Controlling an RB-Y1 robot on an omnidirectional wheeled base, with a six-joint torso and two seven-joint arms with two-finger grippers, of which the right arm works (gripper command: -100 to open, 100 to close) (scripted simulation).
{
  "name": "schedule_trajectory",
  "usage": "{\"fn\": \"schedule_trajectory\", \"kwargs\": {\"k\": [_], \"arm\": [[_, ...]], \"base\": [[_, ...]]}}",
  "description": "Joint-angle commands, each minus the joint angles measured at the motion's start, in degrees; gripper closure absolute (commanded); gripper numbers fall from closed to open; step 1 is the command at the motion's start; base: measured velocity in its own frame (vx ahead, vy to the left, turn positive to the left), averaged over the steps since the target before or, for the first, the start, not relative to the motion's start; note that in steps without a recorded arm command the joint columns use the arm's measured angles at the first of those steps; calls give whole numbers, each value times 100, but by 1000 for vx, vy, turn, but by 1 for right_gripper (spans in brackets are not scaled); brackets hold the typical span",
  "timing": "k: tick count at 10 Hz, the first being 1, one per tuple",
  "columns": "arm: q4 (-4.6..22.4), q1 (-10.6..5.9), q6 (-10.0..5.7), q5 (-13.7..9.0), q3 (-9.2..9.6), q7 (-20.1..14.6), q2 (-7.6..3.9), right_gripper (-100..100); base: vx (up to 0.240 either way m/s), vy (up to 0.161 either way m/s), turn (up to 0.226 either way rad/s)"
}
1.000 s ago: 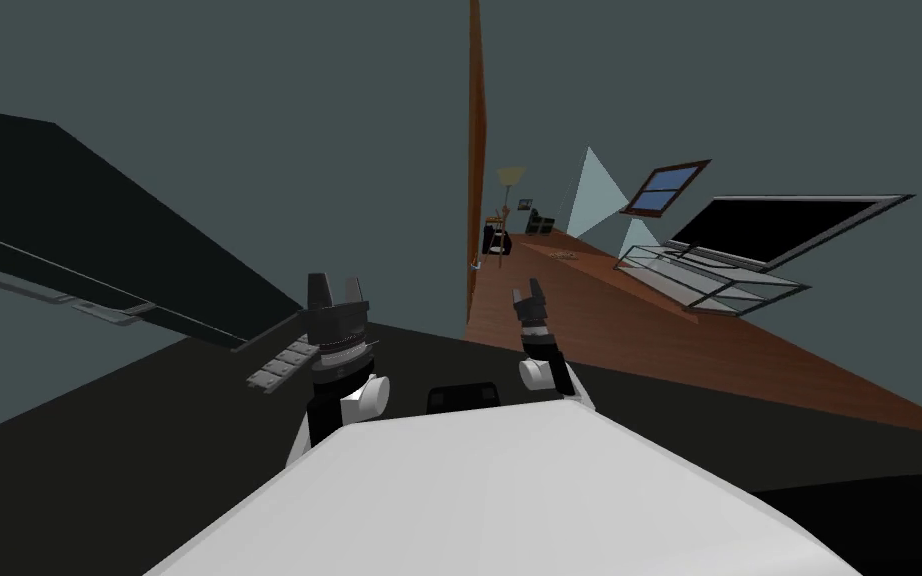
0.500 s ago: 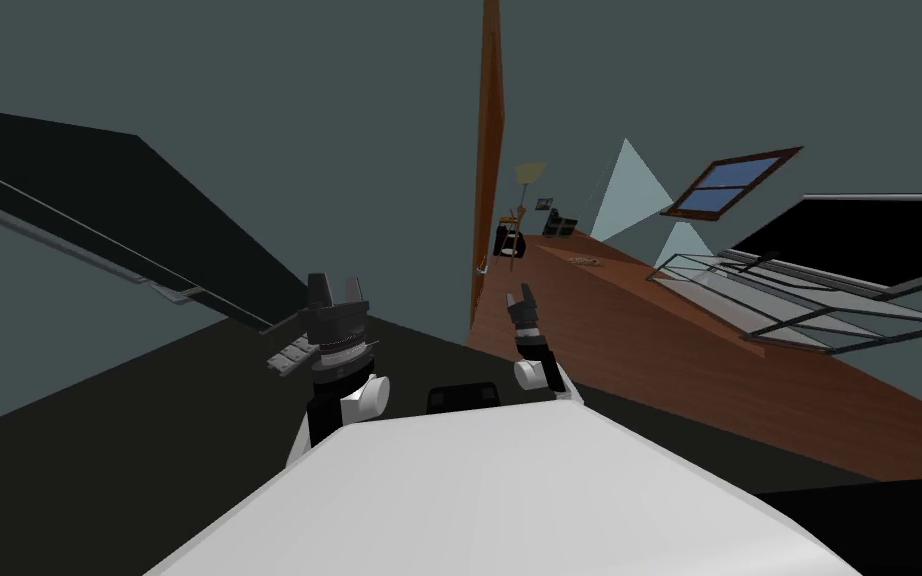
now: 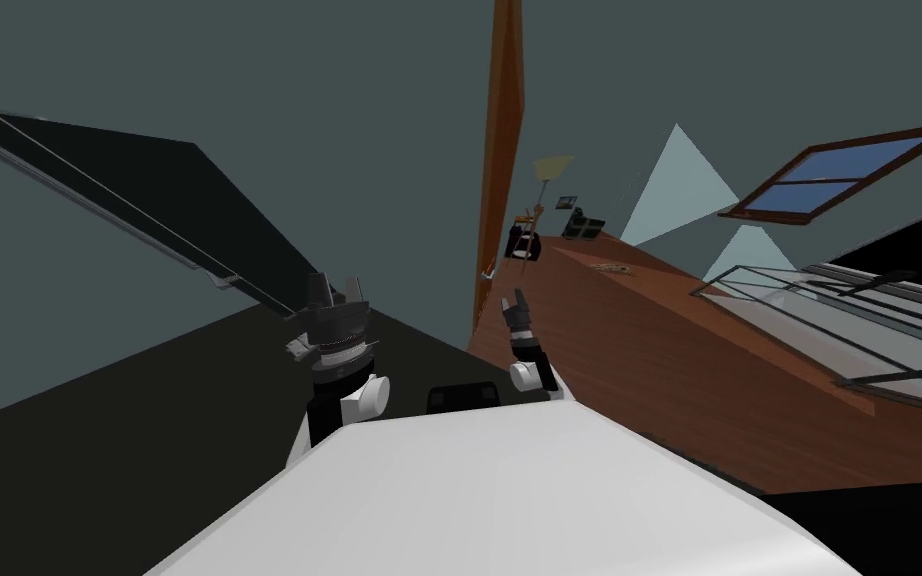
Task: Push the door open
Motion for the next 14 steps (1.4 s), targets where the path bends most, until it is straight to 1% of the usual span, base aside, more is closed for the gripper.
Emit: {"fn": "schedule_trajectory", "kwargs": {"k": [1,6,7,8,9,10,11,14], "arm": [[162,-58,-62,-82,61,57,-19,-100],[754,-238,-265,-427,336,288,-99,-100],[822,-259,-288,-467,368,315,-107,-100],[957,-301,-334,-545,431,368,-122,-100],[1024,-321,-357,-585,462,394,-130,-100],[1160,-363,-404,-664,526,447,-146,-100],[1227,-383,-427,-703,557,474,-154,-100],[1565,-488,-542,-900,716,606,-191,-100]], "base": [[85,-133,162],[92,-170,229],[76,-169,176],[77,-171,195],[64,-153,177],[78,-155,239],[63,-153,192],[44,-164,205]]}}
